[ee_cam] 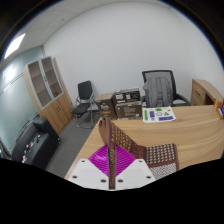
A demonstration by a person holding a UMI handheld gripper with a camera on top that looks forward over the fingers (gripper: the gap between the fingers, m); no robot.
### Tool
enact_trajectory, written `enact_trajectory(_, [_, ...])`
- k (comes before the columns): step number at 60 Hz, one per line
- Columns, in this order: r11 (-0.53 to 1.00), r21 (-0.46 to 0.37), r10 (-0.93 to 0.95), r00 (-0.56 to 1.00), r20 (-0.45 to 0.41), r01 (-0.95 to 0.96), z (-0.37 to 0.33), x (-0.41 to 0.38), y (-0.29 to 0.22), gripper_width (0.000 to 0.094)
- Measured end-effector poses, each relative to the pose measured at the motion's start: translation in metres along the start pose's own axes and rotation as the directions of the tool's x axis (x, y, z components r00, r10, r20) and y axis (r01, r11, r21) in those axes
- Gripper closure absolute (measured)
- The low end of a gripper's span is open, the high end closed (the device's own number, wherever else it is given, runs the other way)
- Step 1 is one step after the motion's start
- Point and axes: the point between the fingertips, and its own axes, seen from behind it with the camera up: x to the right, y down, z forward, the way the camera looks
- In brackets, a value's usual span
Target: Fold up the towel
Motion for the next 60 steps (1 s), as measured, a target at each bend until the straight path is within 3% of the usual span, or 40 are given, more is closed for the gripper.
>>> enact_trajectory(6, [0.999, -0.008, 0.033, 0.999, -0.036, -0.034, -0.004, 0.052, 0.001, 0.0887])
enact_trajectory(21, [0.992, -0.113, 0.034, 0.993, -0.117, -0.048, 0.018, 0.155, 0.061, 0.0885])
enact_trajectory(29, [0.991, -0.128, 0.024, 0.99, -0.14, -0.042, 0.021, 0.183, 0.078, 0.0834])
enact_trajectory(38, [0.991, -0.136, -0.027, 0.979, -0.203, 0.0, 0.013, 0.216, 0.083, 0.0516])
enact_trajectory(47, [0.989, -0.14, -0.082, 0.963, -0.259, 0.047, -0.009, 0.241, 0.077, 0.008])
enact_trajectory(60, [0.987, -0.129, -0.132, 0.948, -0.291, 0.098, -0.067, 0.231, 0.057, 0.0078])
